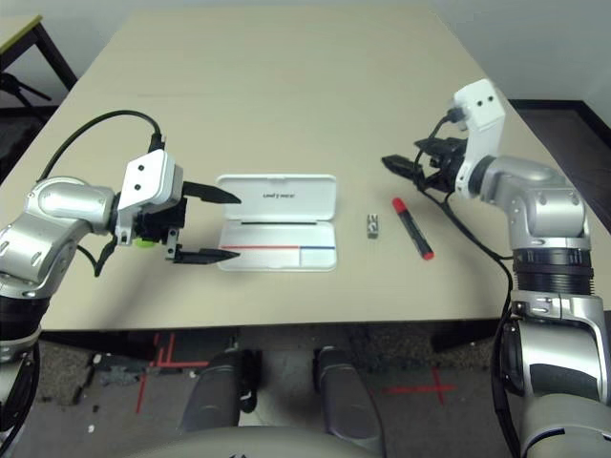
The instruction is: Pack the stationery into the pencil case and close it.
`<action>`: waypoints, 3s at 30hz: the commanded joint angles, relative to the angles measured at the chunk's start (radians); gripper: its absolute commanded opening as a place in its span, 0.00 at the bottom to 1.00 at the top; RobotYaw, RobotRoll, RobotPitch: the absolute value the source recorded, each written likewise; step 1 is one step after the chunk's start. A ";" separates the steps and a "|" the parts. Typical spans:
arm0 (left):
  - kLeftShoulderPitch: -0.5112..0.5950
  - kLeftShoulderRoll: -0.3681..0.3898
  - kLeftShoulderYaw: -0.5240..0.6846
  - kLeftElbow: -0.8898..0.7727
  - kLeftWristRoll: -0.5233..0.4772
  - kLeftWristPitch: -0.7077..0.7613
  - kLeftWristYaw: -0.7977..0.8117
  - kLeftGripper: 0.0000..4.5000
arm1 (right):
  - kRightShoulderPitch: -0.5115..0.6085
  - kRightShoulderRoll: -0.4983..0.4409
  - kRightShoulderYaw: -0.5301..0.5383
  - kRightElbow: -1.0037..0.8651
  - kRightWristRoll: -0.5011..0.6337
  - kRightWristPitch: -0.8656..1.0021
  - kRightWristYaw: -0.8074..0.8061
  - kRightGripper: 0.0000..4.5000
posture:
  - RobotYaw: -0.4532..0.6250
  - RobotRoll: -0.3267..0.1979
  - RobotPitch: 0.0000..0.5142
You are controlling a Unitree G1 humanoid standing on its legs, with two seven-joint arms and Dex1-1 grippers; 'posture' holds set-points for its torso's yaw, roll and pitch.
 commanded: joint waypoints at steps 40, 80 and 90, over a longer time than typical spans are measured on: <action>-0.015 0.052 0.020 0.017 -0.023 -0.017 0.008 1.00 | 0.064 -0.197 0.224 0.051 -0.105 -0.080 0.195 0.10 | 0.40 0.62 0.28; 0.029 0.107 0.000 0.007 -0.006 -0.020 0.023 1.00 | -0.263 0.037 0.523 -0.093 -0.120 -0.250 0.789 0.10 | 0.45 0.62 0.28; 0.033 0.105 -0.010 0.009 0.002 -0.022 0.038 1.00 | -0.280 0.134 0.584 -0.097 -0.174 -0.258 0.694 0.10 | 0.46 0.62 0.28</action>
